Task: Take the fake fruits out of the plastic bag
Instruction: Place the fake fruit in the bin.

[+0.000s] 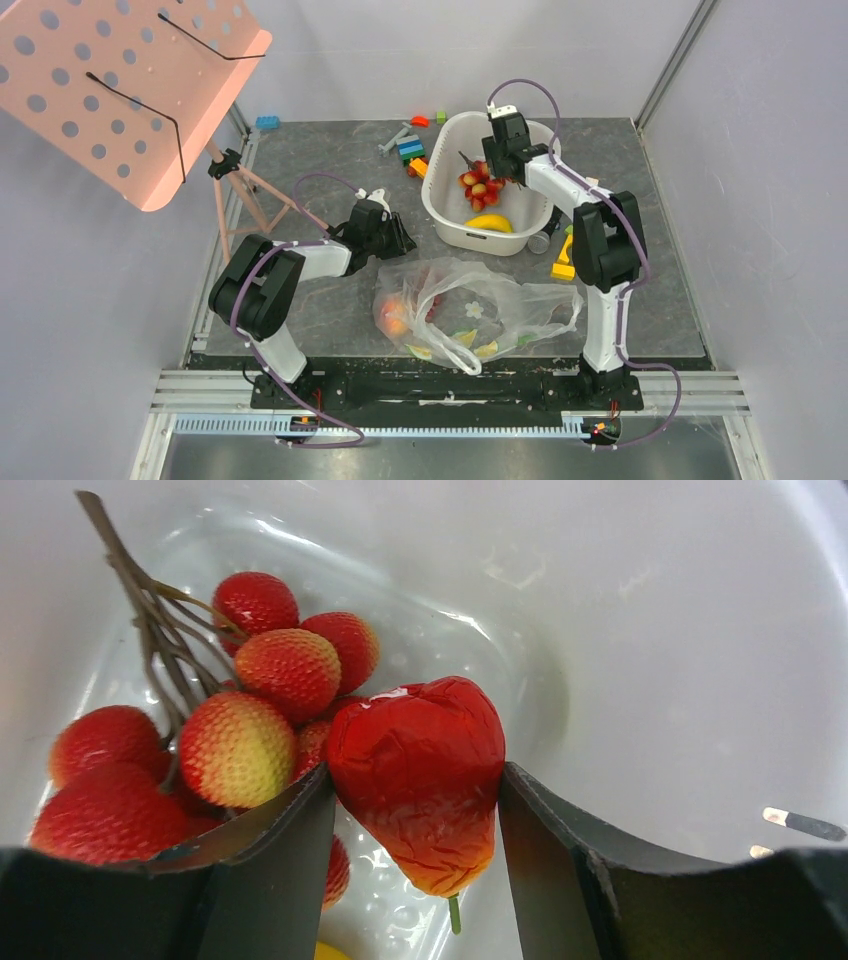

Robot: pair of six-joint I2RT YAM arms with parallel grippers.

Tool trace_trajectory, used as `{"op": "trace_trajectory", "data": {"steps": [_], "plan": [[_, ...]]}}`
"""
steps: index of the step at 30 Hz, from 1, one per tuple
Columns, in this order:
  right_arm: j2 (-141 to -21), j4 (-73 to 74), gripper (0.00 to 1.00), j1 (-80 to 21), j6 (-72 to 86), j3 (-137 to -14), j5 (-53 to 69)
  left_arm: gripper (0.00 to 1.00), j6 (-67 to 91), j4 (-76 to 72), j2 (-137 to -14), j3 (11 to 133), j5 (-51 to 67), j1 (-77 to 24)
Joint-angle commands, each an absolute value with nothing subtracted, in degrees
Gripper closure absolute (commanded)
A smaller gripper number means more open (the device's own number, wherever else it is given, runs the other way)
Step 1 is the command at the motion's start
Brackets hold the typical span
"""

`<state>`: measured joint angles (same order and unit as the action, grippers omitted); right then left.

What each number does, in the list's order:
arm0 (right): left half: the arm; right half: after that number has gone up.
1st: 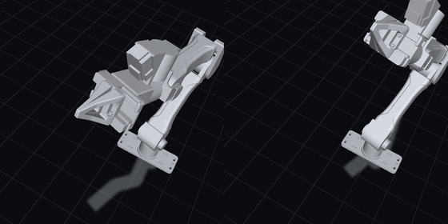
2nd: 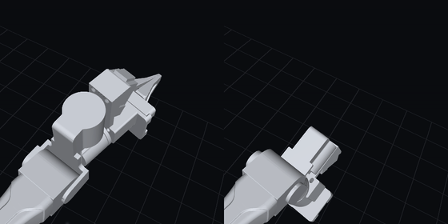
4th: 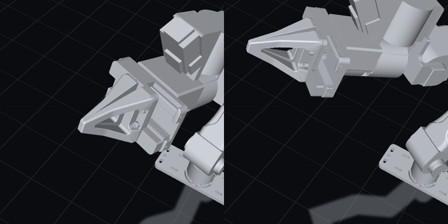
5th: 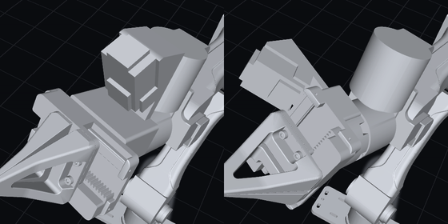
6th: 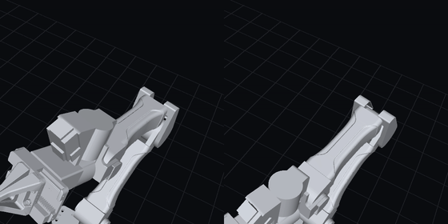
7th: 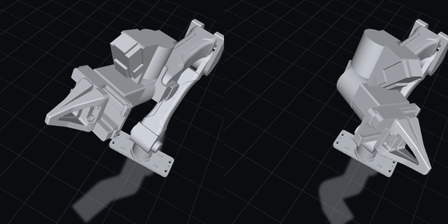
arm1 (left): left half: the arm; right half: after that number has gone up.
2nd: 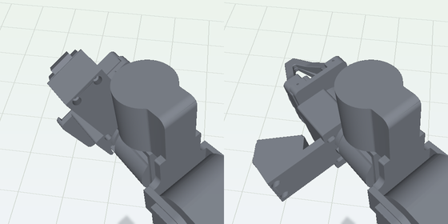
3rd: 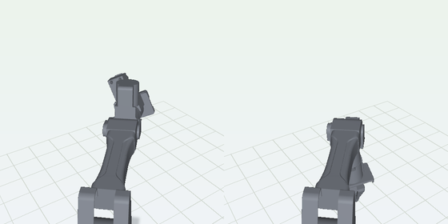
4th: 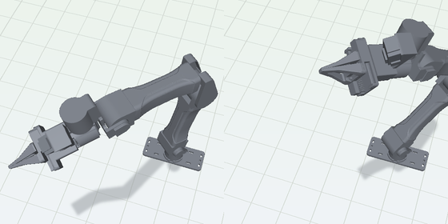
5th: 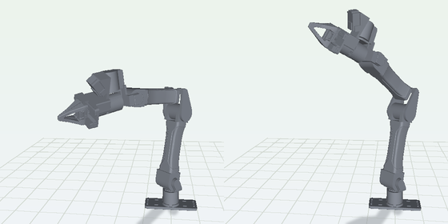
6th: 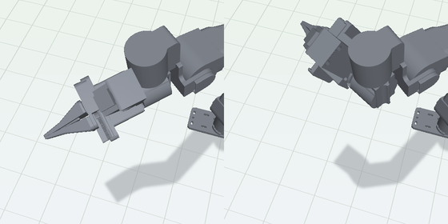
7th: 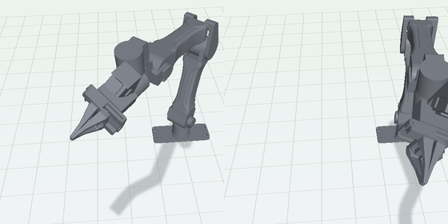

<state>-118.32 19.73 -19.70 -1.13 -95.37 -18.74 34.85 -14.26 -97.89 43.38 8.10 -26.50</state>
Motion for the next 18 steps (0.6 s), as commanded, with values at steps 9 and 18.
{"op": "trace_trajectory", "data": {"steps": [9,18], "plan": [[-121.51,17.06,0.23,-18.59,-2.81,-97.56,-21.84,0.58,34.80,-15.07,-98.81,44.82,8.91,-26.81],[-110.89,14.24,0.17,-18.50,-3.13,-92.56,-22.15,0.58,34.77,-15.06,-98.90,44.82,9.05,-26.81]]}}
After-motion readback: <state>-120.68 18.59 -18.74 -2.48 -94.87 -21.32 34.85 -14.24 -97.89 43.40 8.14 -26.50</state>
